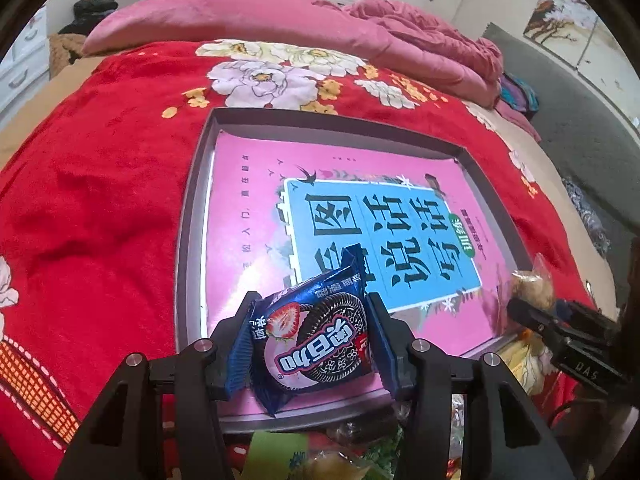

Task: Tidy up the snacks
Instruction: 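Carry both packs over the tray and open both grippers to drop them, then move both open grippers back from the tray to the snack pile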

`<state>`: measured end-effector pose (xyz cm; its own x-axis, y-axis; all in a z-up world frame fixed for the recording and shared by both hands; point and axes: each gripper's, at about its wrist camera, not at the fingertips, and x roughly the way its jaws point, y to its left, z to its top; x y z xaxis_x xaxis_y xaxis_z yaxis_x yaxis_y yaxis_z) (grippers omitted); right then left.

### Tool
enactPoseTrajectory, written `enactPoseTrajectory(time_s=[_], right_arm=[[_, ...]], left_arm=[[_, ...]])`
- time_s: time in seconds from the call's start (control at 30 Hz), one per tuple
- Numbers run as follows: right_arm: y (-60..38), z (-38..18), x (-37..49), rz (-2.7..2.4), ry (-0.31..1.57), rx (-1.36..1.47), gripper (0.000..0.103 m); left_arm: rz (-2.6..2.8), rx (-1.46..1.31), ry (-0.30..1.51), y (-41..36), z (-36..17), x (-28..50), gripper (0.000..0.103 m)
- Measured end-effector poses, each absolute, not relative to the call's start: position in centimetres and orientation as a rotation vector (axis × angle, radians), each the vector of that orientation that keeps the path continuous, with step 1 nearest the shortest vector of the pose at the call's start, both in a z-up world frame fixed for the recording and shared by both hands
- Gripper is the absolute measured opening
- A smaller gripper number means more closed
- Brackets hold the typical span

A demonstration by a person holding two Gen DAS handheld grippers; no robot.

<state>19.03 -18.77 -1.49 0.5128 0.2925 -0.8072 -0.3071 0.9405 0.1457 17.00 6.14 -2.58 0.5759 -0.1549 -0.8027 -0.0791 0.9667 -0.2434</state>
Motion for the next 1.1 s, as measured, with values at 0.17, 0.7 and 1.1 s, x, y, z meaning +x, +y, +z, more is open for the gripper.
enactPoseTrajectory(time_s=[0.17,0.7,1.1], right_arm=[[-19.3,-1.2,18.9,0.351,0.968,-0.003,0.047],[-20.4,0.1,17.0,0.343,0.922,0.045,0.054],[-21.0,2.2,15.1,0.359,0.842,0.088,0.058]], left_arm=[[-0.07,-0.277,0.966,6.4,-2.3,16.8,0.054],[-0.077,-0.31,0.964,7.3,-2.0,16.2,0.058],[-0.092,-0.332,0.891,8.0,-0.5,15.0,0.066]])
